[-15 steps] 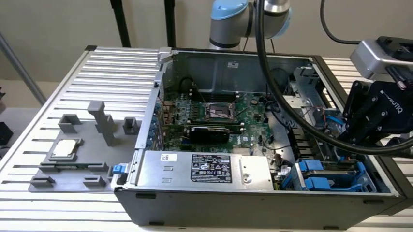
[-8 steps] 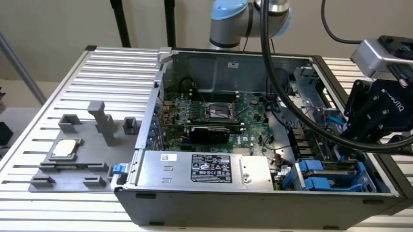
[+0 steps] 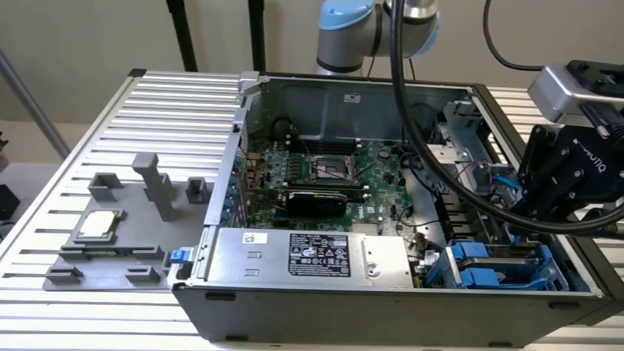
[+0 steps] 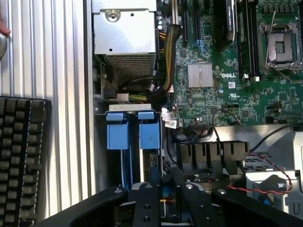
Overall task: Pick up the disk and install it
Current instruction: 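Insert the second disk wire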
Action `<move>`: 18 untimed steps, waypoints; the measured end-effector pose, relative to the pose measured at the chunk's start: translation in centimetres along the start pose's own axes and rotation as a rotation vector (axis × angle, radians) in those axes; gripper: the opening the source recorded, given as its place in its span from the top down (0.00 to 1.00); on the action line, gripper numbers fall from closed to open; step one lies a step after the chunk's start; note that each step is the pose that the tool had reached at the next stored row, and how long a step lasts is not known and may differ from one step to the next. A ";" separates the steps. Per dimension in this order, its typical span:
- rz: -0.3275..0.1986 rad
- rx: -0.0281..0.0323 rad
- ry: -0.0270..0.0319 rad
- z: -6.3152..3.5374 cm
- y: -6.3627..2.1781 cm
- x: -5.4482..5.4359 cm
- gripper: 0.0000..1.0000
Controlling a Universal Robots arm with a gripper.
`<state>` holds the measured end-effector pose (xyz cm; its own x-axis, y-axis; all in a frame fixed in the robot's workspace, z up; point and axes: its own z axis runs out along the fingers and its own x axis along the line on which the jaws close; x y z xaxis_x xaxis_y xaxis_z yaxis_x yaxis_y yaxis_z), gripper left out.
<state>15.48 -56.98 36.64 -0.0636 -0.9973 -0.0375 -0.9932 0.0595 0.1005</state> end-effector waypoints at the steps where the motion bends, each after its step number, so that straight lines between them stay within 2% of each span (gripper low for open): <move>1: 0.000 0.0001 0.0003 0.02 0.00 0.0 0.00; 2: 0.000 0.0001 0.0008 0.02 0.00 0.0 1.00; 7: 0.000 0.0002 0.0028 0.02 0.00 0.0 1.00; 10: 0.000 0.0046 0.0026 0.03 0.13 0.0 1.00; 12: 0.000 0.0116 0.0021 0.06 0.39 0.0 1.00; 18: -0.002 0.0392 0.0004 0.19 1.64 0.1 1.00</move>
<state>13.82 -56.96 36.61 -0.0618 -0.9974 -0.0373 -0.9963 0.0594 0.0614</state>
